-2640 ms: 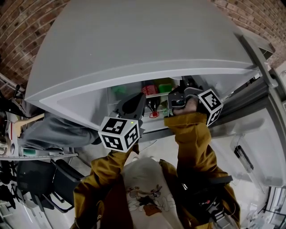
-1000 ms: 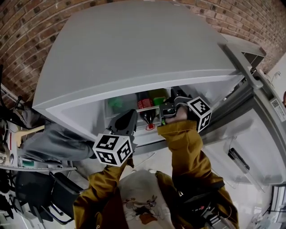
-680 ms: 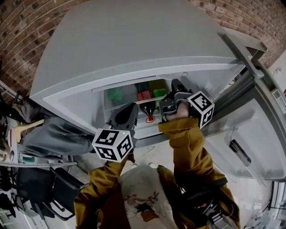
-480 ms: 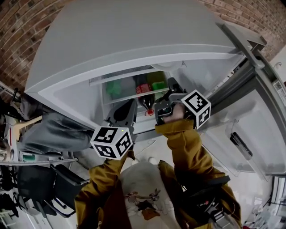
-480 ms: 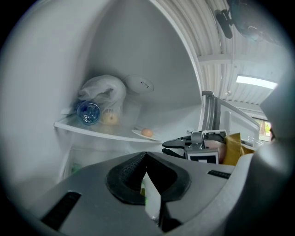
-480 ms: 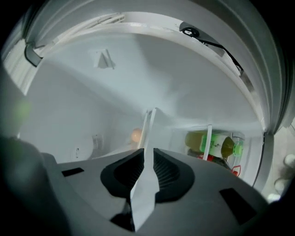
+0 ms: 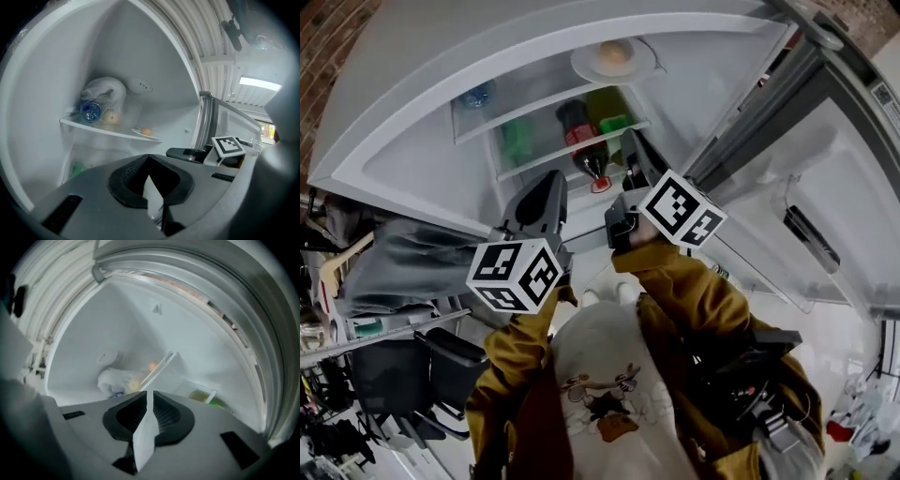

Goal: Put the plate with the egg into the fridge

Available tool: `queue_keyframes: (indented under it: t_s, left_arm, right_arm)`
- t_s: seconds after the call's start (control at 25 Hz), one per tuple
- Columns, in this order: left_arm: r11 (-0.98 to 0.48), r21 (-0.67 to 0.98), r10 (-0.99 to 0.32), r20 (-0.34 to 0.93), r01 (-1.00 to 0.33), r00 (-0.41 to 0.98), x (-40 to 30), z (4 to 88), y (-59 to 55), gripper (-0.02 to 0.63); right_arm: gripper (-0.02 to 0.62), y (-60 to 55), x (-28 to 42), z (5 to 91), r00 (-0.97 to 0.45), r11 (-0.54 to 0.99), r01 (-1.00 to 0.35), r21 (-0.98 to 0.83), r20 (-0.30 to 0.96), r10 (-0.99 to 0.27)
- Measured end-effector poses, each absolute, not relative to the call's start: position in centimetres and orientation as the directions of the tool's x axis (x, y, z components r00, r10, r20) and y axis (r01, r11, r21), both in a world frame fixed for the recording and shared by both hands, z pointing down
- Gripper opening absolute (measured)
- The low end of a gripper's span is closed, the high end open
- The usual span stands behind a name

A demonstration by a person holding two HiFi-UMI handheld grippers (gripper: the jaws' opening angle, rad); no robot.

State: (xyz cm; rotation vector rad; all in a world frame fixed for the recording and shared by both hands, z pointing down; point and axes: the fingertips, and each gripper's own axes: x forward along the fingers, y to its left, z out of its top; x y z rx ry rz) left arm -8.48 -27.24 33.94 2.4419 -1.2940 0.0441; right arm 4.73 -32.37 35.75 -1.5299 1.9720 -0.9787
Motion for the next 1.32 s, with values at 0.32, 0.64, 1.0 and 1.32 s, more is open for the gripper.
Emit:
queue_keyframes:
  t_s: [0.32,0.64,1.0,1.32]
  left_arm:
    - [-0.536,0.310,-0.765,0.213,-0.785,0.607,-6.2,34.4,-26.0,0.008]
    - [-0.534,0.337,-0.754,0.226,-0.776,0.617,-5.9,35.9,-24.3,0.008]
    - [-0.534,0.356,-0.749,0.220,-0.766,0.625,-5.9,36.2,-23.8,0.008]
    - [-0.529,0.363,-0.752,0.218,-0.767,0.622,-6.1,36.3,-23.3,0.008]
  right_arm:
    - [0.043,-29.0,2.8,35.1,-0.351,0.299,-0.862,-0.411,0.057,-0.935]
    - [0.006,-26.3,2.6,36.9,-0.371,0.312,-0.880,-0.358,0.109,-0.922]
    - [0.005,-25.4,1.2,38.2,-0.396,0.331,-0.878,-0.346,0.136,-0.908]
    - [0.005,-24.8,1.7,38.9,-0.392,0.321,-0.879,-0.353,0.151,-0.907]
